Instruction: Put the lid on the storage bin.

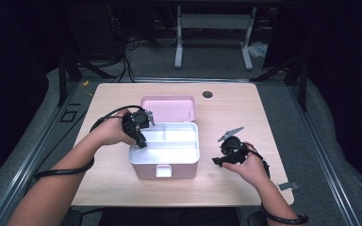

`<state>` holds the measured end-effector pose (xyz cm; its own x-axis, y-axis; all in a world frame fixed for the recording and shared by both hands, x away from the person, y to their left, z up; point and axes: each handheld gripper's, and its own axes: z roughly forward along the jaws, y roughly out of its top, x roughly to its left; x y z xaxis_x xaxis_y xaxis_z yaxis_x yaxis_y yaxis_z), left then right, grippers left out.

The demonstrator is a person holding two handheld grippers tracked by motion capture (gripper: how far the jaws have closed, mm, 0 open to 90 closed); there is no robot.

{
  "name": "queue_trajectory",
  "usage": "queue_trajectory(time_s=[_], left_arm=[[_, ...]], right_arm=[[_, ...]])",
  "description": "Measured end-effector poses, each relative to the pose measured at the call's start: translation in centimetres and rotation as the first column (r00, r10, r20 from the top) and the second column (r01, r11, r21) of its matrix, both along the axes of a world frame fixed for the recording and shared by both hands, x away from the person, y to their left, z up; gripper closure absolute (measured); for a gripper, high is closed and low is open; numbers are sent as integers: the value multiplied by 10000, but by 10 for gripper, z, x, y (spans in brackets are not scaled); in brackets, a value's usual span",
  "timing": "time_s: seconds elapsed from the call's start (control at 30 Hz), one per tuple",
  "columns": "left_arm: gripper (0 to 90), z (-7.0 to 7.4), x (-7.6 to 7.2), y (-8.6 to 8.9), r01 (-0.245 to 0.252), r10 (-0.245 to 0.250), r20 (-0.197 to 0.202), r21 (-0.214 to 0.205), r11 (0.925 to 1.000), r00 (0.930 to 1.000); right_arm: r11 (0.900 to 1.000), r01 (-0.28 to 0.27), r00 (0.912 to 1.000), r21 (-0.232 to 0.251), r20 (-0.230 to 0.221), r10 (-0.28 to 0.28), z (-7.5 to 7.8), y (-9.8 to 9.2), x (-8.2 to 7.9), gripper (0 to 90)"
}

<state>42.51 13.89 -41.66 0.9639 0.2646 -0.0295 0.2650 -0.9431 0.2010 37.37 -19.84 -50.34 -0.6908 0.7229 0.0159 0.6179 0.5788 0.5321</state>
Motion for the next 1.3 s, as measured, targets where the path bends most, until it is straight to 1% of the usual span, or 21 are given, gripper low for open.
queue_trajectory(time_s=[0.07,0.17,0.27,0.47,0.57,0.6,0.63,0.7,0.73,0.77,0.8,0.83,0.87,0.9,0.93,0.97,1.03,1.1,1.2,1.27,1.3], left_arm=[[728,-1,0,1,-84,84,-45,-34,10000,10000],[736,-2,0,3,-94,95,-62,110,9999,9999],[743,-4,0,3,-49,49,-5,213,9998,10000],[768,-4,0,2,-50,48,70,246,9997,10000],[768,-4,0,1,6,-9,95,319,9995,10000],[769,-4,0,0,16,-20,120,360,9994,9999],[769,-4,-1,-1,-32,28,102,380,9993,9999],[769,-4,0,-2,71,-73,55,464,9989,10000],[769,-4,0,-2,57,-56,-28,402,9992,10000],[768,-3,0,-4,-6,10,-126,300,9995,9999],[767,-3,0,-6,2,1,-102,265,9996,9999],[767,-4,0,-8,11,-8,-86,293,9996,10000],[768,-4,0,-10,48,-47,-48,281,9996,10000],[767,-4,0,-11,23,-21,-110,196,9998,9999],[766,-4,0,-12,37,-34,-198,149,9999,9998],[766,-4,1,-14,15,-13,-130,163,9999,9999],[765,-4,1,-17,-5,8,-115,278,9996,9999],[764,-4,1,-21,-56,59,-142,272,9996,9999],[801,-4,0,-25,-181,181,12,476,9987,9998],[810,-4,-1,-25,-383,383,23,485,9981,9993],[808,-4,-1,-25,-522,522,-2,479,9975,9986]], right_arm=[[10000,-35,10000,-9,3,35,6,2,5,436],[9999,-121,9999,-38,31,121,16,8,16,435],[9999,-148,9999,-43,51,148,23,14,25,434],[9999,-102,9999,-22,37,102,32,25,44,426],[9997,-87,9999,-214,70,89,36,29,52,422],[9999,-100,9999,-134,91,101,36,30,55,420],[9998,-29,9999,-199,98,31,38,31,57,417],[9997,88,9999,-232,111,-85,40,33,62,413],[9998,29,9999,-194,139,-26,41,34,64,412],[9995,108,9998,-311,154,-104,43,36,66,410],[9995,114,9998,-282,135,-111,44,37,69,406],[10000,27,10000,-76,65,-27,45,38,71,403],[9994,-137,9998,320,-119,141,46,39,74,402],[10000,22,10000,46,-52,-22,48,41,75,400],[10000,3,10000,11,-30,-3,49,41,77,400],[10000,17,10000,20,-13,-17,50,42,79,400],[10000,71,10000,-34,-28,-71,53,45,82,397],[9999,110,9999,-125,-3,-110,55,47,86,396],[9999,113,9999,-66,-7,-113,59,49,92,390],[9998,107,9999,179,-58,-106,63,51,95,383],[9997,96,9999,213,-55,-95,64,51,96,376]])
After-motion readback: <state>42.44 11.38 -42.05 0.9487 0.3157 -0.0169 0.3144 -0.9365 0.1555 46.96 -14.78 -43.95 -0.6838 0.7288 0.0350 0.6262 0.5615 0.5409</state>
